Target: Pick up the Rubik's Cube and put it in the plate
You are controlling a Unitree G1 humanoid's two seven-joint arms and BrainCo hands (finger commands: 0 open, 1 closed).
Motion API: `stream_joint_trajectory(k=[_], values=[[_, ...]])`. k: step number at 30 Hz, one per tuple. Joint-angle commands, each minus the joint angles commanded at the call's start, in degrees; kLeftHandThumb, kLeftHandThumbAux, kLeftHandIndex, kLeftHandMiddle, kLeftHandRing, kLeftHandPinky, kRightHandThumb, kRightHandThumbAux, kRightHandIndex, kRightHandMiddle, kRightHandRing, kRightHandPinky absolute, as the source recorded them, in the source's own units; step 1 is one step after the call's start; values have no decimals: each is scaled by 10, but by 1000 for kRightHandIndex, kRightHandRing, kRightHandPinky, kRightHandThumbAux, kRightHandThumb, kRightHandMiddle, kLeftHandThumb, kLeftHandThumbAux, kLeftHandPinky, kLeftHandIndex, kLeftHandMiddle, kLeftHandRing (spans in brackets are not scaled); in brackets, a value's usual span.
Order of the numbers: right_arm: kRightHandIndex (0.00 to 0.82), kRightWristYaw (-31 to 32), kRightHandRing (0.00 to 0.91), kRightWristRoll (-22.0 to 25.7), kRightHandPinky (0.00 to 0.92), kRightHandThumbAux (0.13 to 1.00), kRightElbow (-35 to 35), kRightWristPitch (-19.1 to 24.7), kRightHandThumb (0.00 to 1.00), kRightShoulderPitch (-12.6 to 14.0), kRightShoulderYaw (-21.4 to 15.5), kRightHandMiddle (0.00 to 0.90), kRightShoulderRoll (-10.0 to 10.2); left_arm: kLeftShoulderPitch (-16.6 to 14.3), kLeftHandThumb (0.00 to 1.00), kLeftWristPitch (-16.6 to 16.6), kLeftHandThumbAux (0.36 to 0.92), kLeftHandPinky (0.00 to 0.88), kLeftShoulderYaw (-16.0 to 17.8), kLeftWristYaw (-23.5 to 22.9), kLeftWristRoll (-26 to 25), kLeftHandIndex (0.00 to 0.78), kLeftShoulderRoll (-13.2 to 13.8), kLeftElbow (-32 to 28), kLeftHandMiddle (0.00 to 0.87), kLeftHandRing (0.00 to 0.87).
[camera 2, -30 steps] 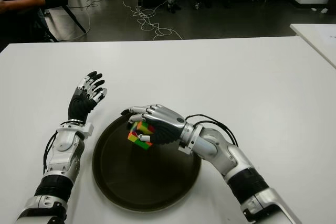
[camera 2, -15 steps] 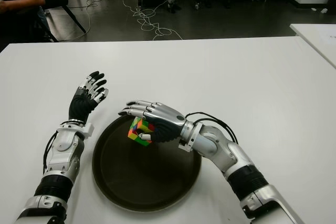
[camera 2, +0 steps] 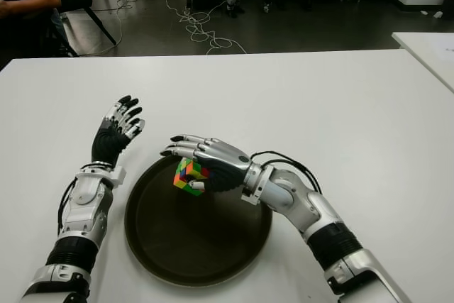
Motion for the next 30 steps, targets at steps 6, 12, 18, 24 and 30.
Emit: stream_joint_trajectory(k=[6,12,18,24,30], values=[[0,6,0,5,36,866,-2,7,457,2,0,0,1,0,0,-3,838,79,1,2,-2,147,-1,2,143,107],[0,19,0,0,8,800,-18,27,297,6,0,0,-1,0,0,6,847,74,3,3,-6,141,-4,-1,147,109],[0,14,0,-15,0,571,-30,41,48,10,-1,0,-6,2,0,16,800,71,1,17,0,120,-5,-7,140,104],[0,-7,0,-31,0,464,-25,32,5,7,-2,0,-8,3,0,20,772,44,-4,28,11,119,-2,-8,142,99],[0,-24,0,-40,0,424,-20,26,0,5,-2,0,-8,4,0,27,768,45,-5,34,14,125,-1,-11,149,102]])
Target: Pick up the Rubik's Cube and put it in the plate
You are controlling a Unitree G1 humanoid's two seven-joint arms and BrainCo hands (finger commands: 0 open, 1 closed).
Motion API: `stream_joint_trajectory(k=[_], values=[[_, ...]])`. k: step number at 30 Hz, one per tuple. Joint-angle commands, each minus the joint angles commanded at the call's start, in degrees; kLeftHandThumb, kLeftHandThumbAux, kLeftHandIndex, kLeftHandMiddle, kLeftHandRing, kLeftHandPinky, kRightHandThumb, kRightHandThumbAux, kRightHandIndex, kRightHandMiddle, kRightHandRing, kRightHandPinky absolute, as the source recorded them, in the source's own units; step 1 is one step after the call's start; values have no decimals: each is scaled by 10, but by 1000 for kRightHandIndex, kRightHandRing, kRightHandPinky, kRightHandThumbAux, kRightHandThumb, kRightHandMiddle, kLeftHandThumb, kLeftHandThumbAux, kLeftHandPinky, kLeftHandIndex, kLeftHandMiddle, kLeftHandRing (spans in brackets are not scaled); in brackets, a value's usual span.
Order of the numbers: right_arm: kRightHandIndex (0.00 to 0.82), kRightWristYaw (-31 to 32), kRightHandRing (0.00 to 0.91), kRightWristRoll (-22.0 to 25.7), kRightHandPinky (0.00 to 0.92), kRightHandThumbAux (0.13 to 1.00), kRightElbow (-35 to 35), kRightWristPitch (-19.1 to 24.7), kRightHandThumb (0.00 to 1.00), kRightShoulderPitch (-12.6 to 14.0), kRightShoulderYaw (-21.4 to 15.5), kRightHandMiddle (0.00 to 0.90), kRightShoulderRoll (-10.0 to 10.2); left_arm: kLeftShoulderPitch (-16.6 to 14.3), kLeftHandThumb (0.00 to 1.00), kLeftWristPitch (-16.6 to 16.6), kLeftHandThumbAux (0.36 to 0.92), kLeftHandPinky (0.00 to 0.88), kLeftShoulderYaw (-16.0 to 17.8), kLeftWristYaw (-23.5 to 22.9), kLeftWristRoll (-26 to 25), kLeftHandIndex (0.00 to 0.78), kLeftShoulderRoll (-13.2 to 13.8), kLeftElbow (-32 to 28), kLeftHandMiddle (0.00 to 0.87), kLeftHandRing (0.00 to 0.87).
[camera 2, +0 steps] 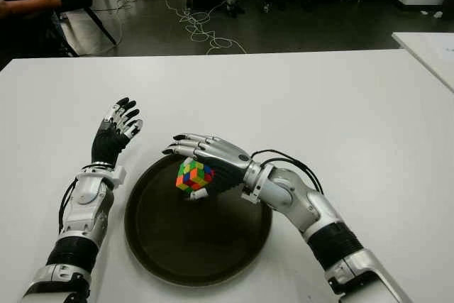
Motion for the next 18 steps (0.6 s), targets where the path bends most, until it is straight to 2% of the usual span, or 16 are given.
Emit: stream_joint_trajectory(k=[18], values=[[0,-12,0,-3,0,362,4,2,0,0,3,0,-1,1,0,0,746,42,-2,-3,3,126,2,-1,157,102]])
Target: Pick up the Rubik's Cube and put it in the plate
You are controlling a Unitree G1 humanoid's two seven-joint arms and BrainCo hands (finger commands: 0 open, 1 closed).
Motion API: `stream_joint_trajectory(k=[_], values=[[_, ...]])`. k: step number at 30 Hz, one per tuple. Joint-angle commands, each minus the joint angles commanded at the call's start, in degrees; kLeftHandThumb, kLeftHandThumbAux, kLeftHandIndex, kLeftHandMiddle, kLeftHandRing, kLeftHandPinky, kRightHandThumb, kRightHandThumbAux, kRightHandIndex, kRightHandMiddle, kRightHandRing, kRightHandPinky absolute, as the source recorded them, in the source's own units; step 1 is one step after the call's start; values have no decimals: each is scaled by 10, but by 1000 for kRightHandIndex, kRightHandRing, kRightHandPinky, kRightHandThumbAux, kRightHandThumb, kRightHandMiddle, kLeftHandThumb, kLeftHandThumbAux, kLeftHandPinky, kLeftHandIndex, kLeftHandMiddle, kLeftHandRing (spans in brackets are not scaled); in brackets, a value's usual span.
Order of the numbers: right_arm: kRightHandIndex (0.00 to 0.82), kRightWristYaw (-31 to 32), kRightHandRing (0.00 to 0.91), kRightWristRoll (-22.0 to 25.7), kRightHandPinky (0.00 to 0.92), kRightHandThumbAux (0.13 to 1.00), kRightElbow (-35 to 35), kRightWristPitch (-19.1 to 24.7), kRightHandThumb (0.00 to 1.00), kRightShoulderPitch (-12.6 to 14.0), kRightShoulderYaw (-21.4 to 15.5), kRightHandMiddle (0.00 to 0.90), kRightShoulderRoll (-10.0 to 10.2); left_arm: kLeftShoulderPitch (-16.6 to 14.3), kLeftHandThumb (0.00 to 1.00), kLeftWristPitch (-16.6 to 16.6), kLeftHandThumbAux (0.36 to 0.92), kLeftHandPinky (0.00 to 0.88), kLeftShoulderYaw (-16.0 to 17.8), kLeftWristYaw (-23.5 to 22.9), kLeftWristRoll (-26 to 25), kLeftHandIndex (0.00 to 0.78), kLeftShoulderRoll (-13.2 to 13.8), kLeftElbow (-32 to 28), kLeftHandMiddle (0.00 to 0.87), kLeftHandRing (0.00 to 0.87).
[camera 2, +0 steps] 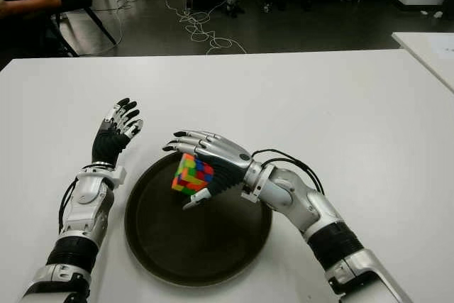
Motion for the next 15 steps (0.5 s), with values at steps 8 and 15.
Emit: stream_joint_trajectory(k=[8,15], values=[[0,-1,0,-3,0,353,1,-2,0,-1,0,0,-3,2,0,-1,746,37,-3,4,4,128,0,-2,151,99],[0,14,0,1,0,347,-11,10,0,-4,-4,0,-11,2,0,-2,755,54,-2,7,2,129,-2,-1,151,103]])
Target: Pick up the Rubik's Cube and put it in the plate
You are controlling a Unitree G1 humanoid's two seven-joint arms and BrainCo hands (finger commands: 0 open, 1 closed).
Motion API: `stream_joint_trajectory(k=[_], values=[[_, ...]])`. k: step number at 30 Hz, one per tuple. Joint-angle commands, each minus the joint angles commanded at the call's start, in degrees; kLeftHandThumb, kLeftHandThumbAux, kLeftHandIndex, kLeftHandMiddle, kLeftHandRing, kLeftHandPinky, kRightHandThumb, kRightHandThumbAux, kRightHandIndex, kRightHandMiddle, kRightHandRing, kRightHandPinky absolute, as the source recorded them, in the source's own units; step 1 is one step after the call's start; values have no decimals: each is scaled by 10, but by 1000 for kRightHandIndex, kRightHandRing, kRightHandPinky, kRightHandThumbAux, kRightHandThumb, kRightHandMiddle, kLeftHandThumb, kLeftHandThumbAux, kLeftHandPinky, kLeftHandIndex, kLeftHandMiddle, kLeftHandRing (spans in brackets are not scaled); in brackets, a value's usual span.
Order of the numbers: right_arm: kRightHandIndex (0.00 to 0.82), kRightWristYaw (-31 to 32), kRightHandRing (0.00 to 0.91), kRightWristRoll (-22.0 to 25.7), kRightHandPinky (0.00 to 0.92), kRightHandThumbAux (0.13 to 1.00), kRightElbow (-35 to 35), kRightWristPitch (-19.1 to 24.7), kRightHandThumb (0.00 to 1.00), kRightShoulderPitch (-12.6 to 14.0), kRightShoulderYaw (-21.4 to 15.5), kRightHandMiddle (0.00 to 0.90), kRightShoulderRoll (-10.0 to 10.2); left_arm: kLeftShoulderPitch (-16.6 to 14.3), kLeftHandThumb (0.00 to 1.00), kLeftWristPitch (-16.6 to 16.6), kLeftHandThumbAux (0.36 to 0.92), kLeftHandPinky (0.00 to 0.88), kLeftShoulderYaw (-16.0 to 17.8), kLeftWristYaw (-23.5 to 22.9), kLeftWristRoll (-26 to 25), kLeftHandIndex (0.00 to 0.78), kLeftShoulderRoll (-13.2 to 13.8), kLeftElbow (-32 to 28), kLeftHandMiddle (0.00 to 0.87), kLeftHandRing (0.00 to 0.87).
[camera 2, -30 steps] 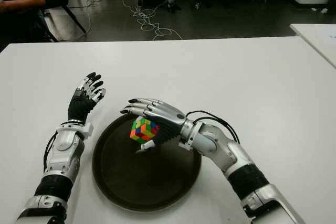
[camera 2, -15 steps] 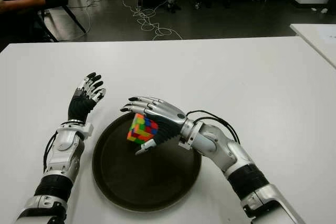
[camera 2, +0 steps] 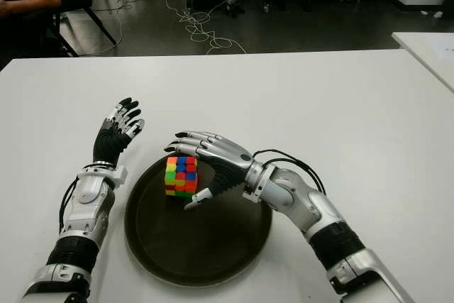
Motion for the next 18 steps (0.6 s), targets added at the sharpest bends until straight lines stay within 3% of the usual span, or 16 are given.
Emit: stream_joint_trajectory(k=[8,13,14,15,16,17,18], values=[[0,9,0,30,0,342,-6,6,0,-12,-25,0,-11,0,0,-10,769,44,2,-8,-8,135,-1,2,159,106],[0,-24,0,73,0,371,31,-5,0,-27,-65,0,-2,-4,0,-26,801,63,6,-15,-13,181,-2,12,171,113],[0,-43,0,84,0,374,65,-20,0,-38,-78,0,2,-5,0,-29,803,64,6,-17,-14,183,-2,15,171,113],[0,-86,25,110,78,412,135,-44,0,-62,-108,7,19,-6,0,-30,809,67,7,-19,-15,181,-1,16,171,114],[64,-118,156,129,237,521,187,-63,0,-80,-130,121,31,-7,0,-31,813,72,7,-21,-16,169,-1,18,170,116],[88,-147,203,148,294,560,233,-73,0,-91,-151,162,46,-8,0,-31,815,74,7,-22,-17,165,-1,18,169,117],[172,-164,318,158,420,642,259,-79,10,-96,-162,267,54,-8,0,-30,817,77,8,-22,-17,155,-1,18,168,119]])
